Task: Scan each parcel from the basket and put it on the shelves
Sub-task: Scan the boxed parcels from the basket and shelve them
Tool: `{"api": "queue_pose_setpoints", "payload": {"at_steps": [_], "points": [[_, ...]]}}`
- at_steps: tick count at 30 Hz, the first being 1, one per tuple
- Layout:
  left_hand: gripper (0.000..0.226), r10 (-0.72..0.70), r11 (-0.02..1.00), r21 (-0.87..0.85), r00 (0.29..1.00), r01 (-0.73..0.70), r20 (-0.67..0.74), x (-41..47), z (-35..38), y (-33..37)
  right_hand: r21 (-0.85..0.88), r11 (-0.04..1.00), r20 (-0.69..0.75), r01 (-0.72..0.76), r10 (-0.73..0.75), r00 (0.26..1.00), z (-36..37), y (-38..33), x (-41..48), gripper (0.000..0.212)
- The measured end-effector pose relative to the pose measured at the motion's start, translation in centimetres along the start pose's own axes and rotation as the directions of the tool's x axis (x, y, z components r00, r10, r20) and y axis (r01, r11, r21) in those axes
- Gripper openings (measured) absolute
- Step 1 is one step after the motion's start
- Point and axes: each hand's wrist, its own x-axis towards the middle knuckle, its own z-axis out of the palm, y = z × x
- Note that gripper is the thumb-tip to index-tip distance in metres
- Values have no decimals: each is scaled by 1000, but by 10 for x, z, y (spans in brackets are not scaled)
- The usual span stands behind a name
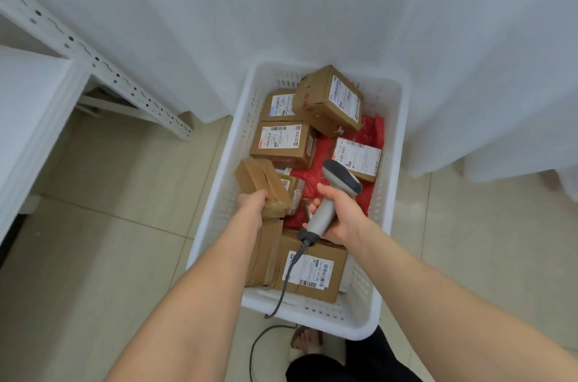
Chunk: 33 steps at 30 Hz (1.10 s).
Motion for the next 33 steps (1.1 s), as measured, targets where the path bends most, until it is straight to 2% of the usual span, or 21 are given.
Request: {"api": "queue_pose_setpoints", "payload": {"at_steps": [3,8,12,15,19,26,29,33], "points": [[38,35,998,46,996,-39,84,-38,-21,20,-10,1000,-13,27,-27,1000,11,-4,-41,13],[5,91,993,46,968,-104,232,-115,-61,67,67,995,8,74,-74,997,35,-9,-124,14],[13,146,988,-18,921,-150,362,-182,-89,98,132,980,6,146,-148,989,49,-14,-191,26],[9,213,977,-68,877,-204,430,-239,-112,120,157,966,32,204,-212,977,59,-18,-247,36],[7,282,959,-133,839,-248,465,-310,-138,147,186,948,62,257,-273,960,71,-25,-318,29],[19,345,936,-260,756,-236,556,-417,-182,175,186,911,77,369,-388,919,83,-29,-422,28],[23,377,920,-333,703,-207,604,-457,-200,171,186,898,109,400,-423,900,83,-24,-458,24],[30,423,872,-471,684,-130,594,-516,-219,150,202,890,196,409,-446,874,76,-11,-504,28]]}}
